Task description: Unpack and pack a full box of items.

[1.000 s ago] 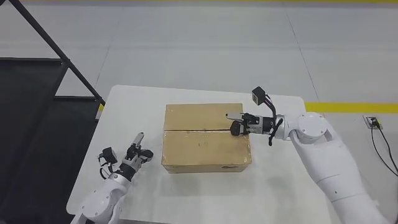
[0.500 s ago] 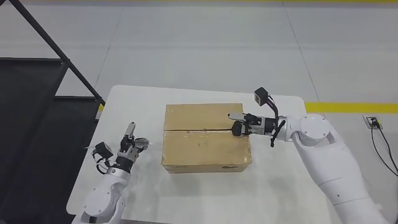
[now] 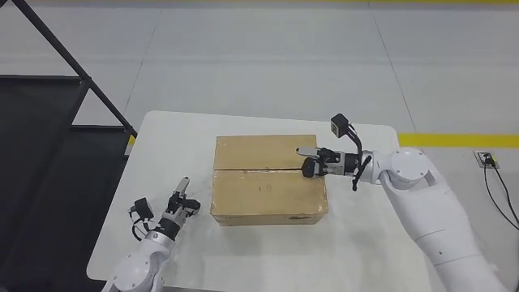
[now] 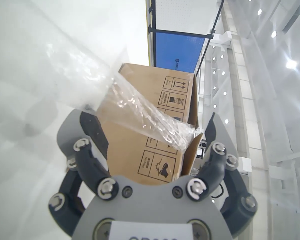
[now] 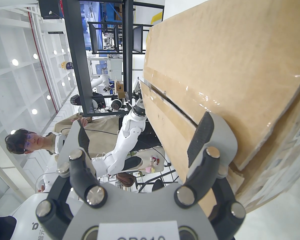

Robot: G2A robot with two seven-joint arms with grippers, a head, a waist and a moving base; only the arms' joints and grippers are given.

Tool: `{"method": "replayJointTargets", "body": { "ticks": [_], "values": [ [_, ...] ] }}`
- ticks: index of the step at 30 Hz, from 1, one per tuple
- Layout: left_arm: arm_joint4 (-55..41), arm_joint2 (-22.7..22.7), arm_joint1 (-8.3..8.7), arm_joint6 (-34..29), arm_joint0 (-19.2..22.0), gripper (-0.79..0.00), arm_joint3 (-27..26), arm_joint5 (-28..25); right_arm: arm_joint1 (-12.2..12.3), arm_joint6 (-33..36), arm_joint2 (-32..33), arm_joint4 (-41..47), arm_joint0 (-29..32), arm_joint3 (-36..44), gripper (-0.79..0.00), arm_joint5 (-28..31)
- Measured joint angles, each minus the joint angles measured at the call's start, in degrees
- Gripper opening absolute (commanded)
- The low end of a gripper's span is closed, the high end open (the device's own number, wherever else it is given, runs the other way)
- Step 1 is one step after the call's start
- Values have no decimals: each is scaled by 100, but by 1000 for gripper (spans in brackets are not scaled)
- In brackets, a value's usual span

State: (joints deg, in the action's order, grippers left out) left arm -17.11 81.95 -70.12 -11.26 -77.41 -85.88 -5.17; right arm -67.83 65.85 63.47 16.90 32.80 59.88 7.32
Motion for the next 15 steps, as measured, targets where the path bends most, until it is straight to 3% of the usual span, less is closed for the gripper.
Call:
{"method": "replayJointTargets", "body": {
  "ticks": [8, 15],
  "values": [
    [-223, -224, -85, 148, 279, 0, 268, -42, -2, 23, -37, 26, -35, -68, 0, 48],
    [-508, -168, -156, 672, 409, 0, 440, -284, 46, 12, 60, 26, 83, 18, 0, 71]
  ]
}}
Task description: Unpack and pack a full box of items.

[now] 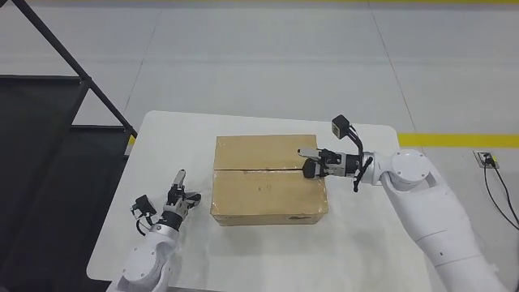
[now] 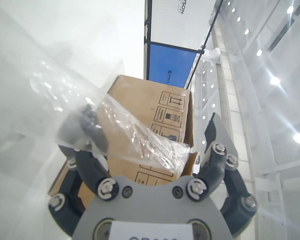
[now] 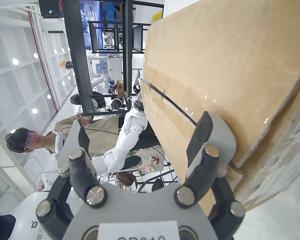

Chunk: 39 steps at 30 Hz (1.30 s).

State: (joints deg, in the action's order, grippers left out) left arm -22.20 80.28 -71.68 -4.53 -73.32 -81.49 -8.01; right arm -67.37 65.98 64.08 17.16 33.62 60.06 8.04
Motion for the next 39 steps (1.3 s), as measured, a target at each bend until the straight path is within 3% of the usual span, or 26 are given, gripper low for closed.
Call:
{"method": "replayJointTargets", "body": {
  "ticks": [12, 18, 25, 39],
  "values": [
    [156, 446, -2, 574, -513, 0, -1206, -256, 21, 73, -12, 51, 21, 26, 0, -12],
    [200, 524, -20, 658, -416, 0, -1462, -183, 24, 148, -81, -13, -5, 38, 0, -68],
    [345, 479, -55, 787, -226, 0, -1611, -167, 38, 114, -64, 11, 15, 20, 0, -53],
    [1528, 56, -138, 1297, -247, 0, -2233, 1, 91, 65, 41, 69, 118, 93, 0, -14]
  ]
}}
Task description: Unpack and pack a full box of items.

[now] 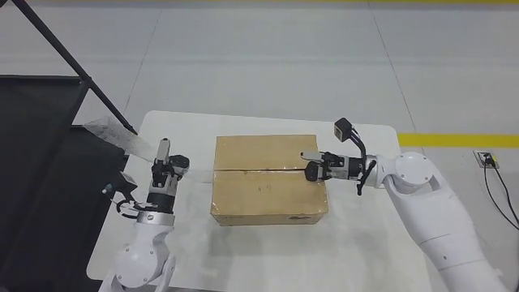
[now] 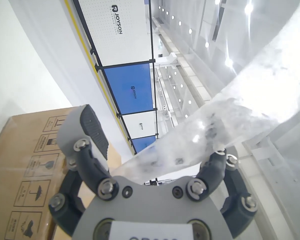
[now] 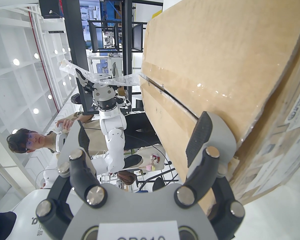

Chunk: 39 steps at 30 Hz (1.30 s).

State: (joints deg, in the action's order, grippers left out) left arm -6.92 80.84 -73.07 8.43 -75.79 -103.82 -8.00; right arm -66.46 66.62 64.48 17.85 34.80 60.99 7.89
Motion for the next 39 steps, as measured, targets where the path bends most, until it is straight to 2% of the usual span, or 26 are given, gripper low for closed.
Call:
{"method": "replayJointTargets", "body": {
  "ticks": [11, 15, 21, 28, 36, 39],
  "values": [
    [550, 100, -33, 366, -305, 0, -112, 68, -3, 5, -33, 71, -65, -91, 0, 41],
    [679, 284, -39, 620, -618, 0, -84, 205, -13, 23, -69, 90, -123, -162, 0, 69],
    [334, 654, -51, 762, -959, 0, 112, 518, -36, 88, -134, 133, -265, -338, 0, 106],
    [338, 684, -58, 416, -982, 0, 349, 886, -106, 168, -330, 156, -498, -553, 0, 133],
    [1202, 337, -6, -773, -982, 0, 600, 1104, -151, 212, -439, 180, -645, -758, 0, 196],
    [1288, 190, -22, -916, -829, 0, 762, 1175, -152, 220, -442, 183, -663, -798, 0, 209]
  ]
}}
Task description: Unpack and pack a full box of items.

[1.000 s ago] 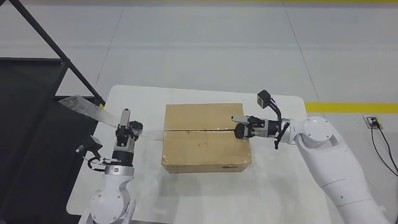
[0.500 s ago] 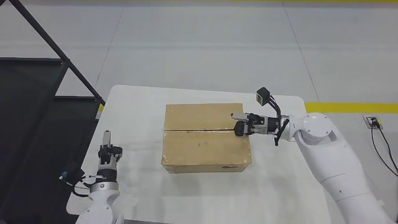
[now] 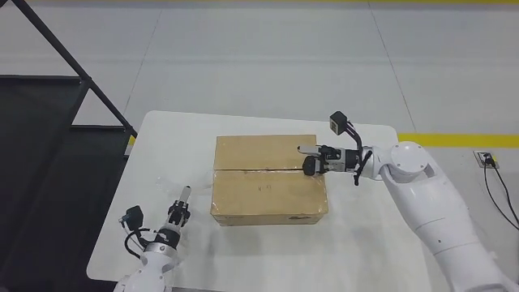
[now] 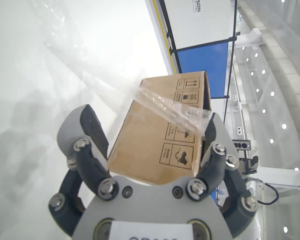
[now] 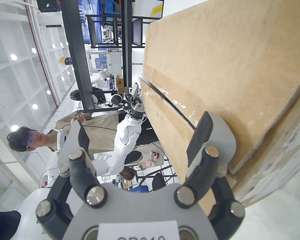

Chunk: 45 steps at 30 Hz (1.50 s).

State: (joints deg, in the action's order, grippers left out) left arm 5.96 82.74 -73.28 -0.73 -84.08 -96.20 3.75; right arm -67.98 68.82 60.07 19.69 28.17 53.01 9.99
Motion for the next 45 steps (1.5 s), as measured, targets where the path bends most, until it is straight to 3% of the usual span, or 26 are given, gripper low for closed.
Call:
{"method": "replayJointTargets", "body": {
  "ticks": [9, 16, 19, 31, 45],
  "values": [
    [-669, -353, -180, 811, 633, 0, 827, -217, 18, 0, 34, -1, 38, -10, 0, 35],
    [-1325, -357, -257, 728, 1017, 0, 1325, -329, 38, 6, 73, 7, 73, 26, 0, 32],
    [-1187, -353, -262, 752, 1159, 0, 1452, -469, 38, -2, 68, 6, 75, 39, 0, 27],
    [-1359, -36, -262, 695, 1017, 0, 1381, -1021, 36, 1, 54, 25, 42, 24, 0, 41],
    [-1677, 933, -159, 395, 404, 0, 428, -1006, 29, -18, 27, 29, -2, -13, 0, -9]
  ]
}}
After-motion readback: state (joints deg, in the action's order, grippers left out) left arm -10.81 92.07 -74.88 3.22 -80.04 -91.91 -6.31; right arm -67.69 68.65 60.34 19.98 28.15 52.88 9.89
